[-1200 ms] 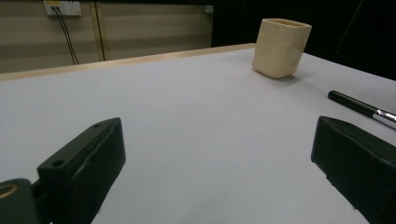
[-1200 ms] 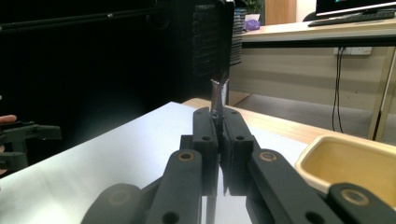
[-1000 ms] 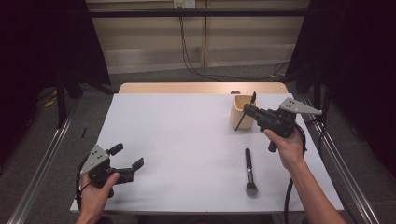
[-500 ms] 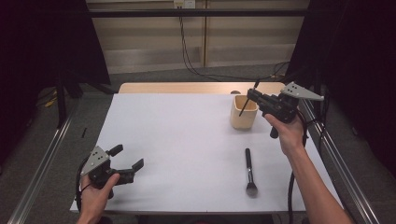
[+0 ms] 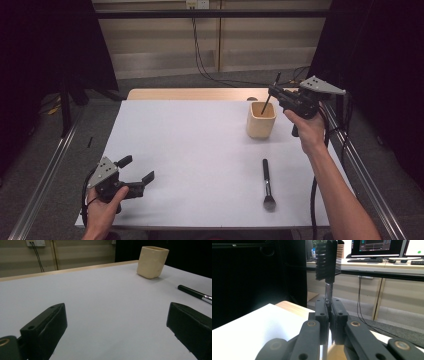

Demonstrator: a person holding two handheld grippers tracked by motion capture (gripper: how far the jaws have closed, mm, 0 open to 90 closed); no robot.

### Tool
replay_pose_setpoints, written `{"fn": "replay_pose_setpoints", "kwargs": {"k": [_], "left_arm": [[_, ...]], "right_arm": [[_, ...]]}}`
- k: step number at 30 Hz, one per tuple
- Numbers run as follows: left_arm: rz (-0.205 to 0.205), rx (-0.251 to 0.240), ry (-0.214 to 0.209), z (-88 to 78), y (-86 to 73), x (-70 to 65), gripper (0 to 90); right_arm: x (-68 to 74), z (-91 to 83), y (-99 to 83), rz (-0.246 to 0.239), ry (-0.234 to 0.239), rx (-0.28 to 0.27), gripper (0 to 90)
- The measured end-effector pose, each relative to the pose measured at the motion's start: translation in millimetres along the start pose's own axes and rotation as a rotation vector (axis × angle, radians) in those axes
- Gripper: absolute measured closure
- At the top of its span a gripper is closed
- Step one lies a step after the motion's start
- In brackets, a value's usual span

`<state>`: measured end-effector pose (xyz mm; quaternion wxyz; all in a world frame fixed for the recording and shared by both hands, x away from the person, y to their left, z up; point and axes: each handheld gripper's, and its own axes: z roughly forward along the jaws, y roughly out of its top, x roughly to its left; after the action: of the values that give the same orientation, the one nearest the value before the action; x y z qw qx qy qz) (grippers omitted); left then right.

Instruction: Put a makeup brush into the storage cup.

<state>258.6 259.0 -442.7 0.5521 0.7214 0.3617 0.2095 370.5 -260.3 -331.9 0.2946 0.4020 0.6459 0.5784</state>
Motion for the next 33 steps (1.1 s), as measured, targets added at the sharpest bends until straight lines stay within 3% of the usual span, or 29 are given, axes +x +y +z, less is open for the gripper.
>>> {"fn": "replay_pose_setpoints", "kwargs": {"k": [13,18,33], "left_arm": [[0.007,0.002,0.000,-0.8,-0.2,1.5,3.2],[0.011,0.004,0.003,-1.3,0.0,2.2,3.2],[0.017,0.013,-0.004,-0.6,-0.4,0.8,3.2]], "right_arm": [[-12.7,12.0,-9.1,0.005,-0.044,0.032,86.5],[-13.5,15.5,-12.7,-0.018,-0.052,0.048,86.4],[-20.7,21.1,-34.8,0.002,-0.067,0.088,86.5]]}}
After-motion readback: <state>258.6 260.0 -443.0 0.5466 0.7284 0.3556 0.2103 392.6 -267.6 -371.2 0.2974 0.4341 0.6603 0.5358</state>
